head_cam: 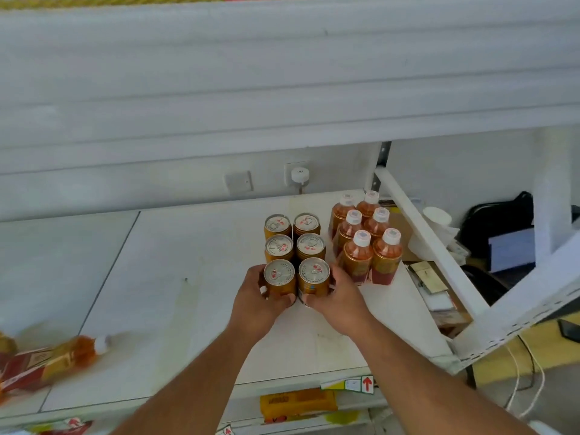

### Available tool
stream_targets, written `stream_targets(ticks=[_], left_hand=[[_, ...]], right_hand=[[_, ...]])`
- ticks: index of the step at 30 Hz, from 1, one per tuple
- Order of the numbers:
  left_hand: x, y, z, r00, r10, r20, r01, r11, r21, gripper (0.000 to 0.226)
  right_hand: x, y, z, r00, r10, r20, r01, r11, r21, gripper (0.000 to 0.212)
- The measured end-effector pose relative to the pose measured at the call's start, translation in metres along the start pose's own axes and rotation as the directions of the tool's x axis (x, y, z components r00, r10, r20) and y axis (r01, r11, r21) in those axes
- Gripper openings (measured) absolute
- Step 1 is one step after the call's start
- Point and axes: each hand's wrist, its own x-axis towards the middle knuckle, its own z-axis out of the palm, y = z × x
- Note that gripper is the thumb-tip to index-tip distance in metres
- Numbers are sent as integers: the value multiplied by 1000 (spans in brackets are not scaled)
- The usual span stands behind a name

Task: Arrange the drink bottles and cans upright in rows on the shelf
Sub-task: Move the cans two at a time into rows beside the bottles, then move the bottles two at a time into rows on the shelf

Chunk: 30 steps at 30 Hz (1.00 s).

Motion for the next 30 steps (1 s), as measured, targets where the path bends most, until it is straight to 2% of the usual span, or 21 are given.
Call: stream_targets(ticks=[4,7,12,16,20,23,30], left_hand=[[-5,0,-5,996,-46,83,39,995,88,86],[-19,8,-14,994,-75,83,48,955,292,97],[-48,22,-31,991,-87,98,9,791,612,89],[-82,35,-38,990,-97,106,-20,634,773,86],[-126,49,-41,995,-76,70,-18,540,842,84],[-157,56,-42,996,-79,39,8,519,855,84],[-219,51,-60,994,-109,-26,78,506,859,83]], right_hand=[[-7,-7,-2,999,19,31,-18,999,-37,70],[-21,-16,-9,997,54,63,-47,994,-101,70],[-54,-25,-18,992,43,116,-6,953,-304,60],[-83,-28,-21,973,34,230,113,797,-593,69],[-115,-39,-22,931,-23,363,305,595,-744,76],[-135,-47,-21,898,-47,437,403,486,-775,78],[-180,-56,-3,859,-89,504,490,432,-757,77]])
